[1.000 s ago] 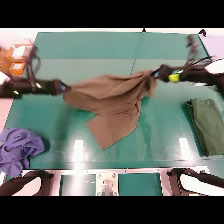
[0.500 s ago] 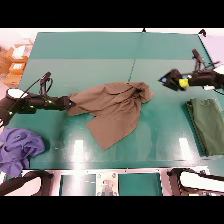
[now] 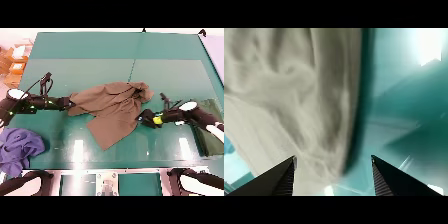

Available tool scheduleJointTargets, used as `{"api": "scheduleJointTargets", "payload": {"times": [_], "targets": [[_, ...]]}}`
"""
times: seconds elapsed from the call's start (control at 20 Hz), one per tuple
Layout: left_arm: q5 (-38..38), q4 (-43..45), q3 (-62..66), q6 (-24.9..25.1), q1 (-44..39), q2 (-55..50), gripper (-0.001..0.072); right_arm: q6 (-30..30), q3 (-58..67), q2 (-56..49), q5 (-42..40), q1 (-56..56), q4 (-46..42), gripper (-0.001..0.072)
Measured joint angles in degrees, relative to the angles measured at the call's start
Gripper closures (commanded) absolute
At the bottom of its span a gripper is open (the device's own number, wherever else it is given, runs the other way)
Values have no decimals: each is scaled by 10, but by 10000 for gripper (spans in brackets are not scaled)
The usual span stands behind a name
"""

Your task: Fold the shirts.

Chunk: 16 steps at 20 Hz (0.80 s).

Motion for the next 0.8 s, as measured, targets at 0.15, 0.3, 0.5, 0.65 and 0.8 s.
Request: {"api": "scheduleJointTargets", "payload": {"times": [0.15,0.3,0.5,0.65,0.8], "targets": [[0,0,0,1,0,0,683,-7,13,-39,-43,57,28,690],[-3,2,5,2,0,0,684,-15,51,-47,-38,80,41,691],[-71,10,110,-13,1,1,684,-18,180,9,41,31,43,691],[-150,15,282,-55,1,2,684,-7,353,85,103,-42,45,691],[-210,25,501,-112,1,2,684,1,531,153,144,-117,48,691]]}}
